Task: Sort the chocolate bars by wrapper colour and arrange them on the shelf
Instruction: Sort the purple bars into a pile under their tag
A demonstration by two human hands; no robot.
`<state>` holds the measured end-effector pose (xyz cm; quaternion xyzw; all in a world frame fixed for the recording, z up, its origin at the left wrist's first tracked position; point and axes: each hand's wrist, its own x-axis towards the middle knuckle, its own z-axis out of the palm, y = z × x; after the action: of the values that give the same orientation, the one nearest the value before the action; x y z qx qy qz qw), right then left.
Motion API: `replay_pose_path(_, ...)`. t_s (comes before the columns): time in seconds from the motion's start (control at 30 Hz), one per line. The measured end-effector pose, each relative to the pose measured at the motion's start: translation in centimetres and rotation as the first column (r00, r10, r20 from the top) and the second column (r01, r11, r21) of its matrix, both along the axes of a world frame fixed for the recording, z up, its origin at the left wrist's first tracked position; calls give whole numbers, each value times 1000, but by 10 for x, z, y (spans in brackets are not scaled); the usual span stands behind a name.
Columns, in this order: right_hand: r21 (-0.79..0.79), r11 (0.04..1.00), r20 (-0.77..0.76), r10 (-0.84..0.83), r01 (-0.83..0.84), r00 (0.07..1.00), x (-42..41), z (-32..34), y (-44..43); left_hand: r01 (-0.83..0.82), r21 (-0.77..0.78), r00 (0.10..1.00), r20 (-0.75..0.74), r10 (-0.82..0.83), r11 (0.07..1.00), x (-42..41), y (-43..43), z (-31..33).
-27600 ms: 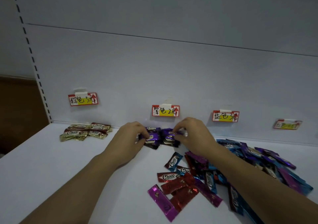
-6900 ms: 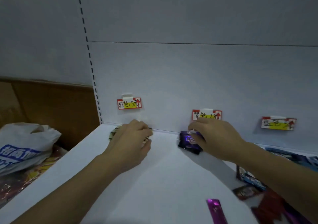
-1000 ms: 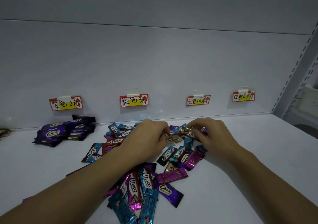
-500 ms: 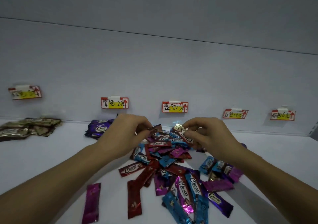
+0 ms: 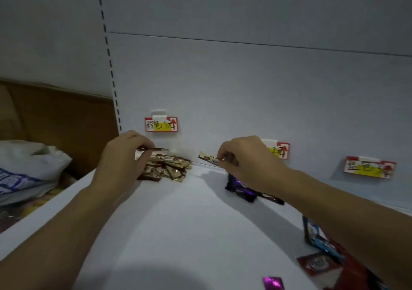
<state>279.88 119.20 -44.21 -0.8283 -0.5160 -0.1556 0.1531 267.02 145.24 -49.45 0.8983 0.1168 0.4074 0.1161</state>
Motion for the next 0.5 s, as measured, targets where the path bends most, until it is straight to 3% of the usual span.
replay_pose_path(0.2,-108,993,74,66,-57,995,-13,-21,96,-125,-176,992,8,128,976,7,22,-12)
replay_pose_path(0.37,-235,972,191,39,7,981,-23,-40,118,-119,-184,986,-141,94,976,14,28,-25)
replay_pose_path(0.5,-264,964,205,17,38,979,-25,-42,109,-138,-176,984,-137,115,975,5,28,-24)
